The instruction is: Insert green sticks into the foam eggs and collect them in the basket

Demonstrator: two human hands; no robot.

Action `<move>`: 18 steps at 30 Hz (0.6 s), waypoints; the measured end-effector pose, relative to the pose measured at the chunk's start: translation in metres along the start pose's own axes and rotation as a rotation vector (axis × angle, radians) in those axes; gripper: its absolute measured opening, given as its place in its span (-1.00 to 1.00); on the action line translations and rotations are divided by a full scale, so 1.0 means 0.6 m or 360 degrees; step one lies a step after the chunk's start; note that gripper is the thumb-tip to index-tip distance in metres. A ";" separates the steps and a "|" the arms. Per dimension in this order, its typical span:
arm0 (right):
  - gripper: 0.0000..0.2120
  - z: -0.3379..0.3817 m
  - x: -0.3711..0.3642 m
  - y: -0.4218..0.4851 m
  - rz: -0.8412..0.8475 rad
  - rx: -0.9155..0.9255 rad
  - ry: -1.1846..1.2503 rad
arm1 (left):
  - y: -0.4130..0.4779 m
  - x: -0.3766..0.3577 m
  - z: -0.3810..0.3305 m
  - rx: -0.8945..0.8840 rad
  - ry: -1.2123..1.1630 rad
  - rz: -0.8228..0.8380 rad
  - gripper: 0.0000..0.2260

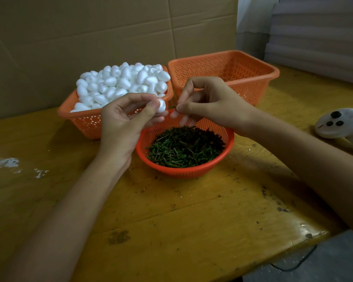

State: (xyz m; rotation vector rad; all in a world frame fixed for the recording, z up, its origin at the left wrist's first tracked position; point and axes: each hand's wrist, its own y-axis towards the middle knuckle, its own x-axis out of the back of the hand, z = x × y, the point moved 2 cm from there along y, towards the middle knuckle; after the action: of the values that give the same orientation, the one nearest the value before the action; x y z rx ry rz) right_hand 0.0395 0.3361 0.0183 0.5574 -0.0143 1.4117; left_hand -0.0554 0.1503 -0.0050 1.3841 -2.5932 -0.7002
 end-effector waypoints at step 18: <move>-0.86 0.001 -0.009 0.000 0.0190 0.0025 -0.0052 | 0.002 0.002 0.000 -0.0043 0.0085 0.0079 -0.83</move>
State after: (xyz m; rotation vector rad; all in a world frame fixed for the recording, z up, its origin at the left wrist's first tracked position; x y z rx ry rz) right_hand 0.0387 0.3309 0.0172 0.6006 -0.0638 1.5199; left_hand -0.0567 0.1500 -0.0048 1.3078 -2.5581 -0.6794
